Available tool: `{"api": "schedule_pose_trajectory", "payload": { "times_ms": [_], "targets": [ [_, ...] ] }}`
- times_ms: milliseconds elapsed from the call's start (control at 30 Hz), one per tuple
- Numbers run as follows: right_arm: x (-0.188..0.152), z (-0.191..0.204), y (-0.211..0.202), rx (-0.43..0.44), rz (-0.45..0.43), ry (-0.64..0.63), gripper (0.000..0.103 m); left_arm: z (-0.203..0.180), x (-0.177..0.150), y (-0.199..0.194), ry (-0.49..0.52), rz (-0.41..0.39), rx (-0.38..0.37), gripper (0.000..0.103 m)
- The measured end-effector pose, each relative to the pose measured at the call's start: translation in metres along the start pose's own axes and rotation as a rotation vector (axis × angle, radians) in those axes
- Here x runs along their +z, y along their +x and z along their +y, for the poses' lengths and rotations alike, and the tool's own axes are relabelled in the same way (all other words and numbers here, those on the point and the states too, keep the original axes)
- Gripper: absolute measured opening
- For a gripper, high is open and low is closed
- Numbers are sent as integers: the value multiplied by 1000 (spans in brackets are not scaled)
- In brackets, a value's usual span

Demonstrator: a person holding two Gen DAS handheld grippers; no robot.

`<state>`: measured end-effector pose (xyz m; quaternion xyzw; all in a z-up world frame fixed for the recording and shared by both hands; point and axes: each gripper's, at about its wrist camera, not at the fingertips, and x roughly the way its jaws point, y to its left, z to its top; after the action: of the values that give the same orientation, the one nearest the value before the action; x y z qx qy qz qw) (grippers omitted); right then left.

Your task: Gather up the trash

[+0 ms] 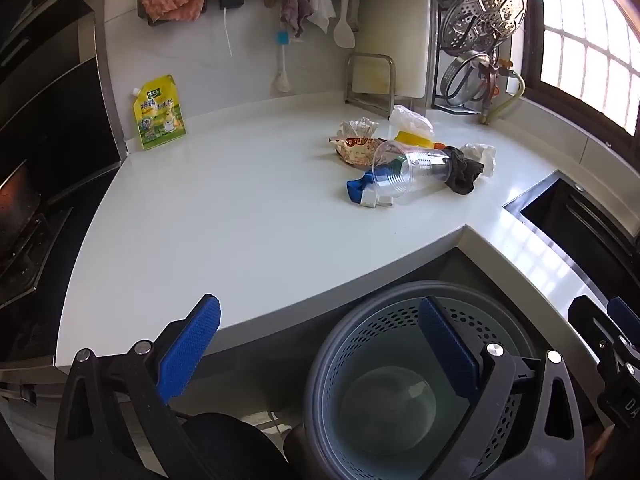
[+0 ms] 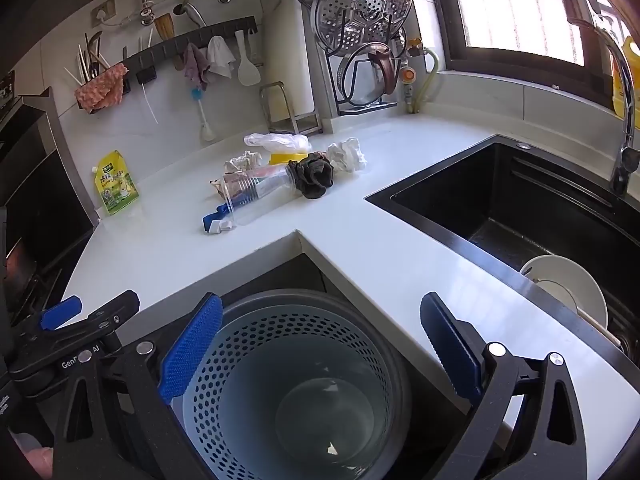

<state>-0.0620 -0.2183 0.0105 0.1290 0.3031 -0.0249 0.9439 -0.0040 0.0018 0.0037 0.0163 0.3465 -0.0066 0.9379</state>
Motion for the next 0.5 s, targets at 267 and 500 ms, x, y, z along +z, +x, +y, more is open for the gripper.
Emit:
{"api": "schedule_pose_trajectory", "payload": {
  "times_ms": [267, 500],
  "targets": [
    [0, 2, -3, 3, -6, -2, 95, 2, 1, -3, -3, -7, 1, 97],
    [-1, 2, -4, 6, -12, -2, 95, 3, 0, -4, -4, -9, 0, 97]
  ]
}}
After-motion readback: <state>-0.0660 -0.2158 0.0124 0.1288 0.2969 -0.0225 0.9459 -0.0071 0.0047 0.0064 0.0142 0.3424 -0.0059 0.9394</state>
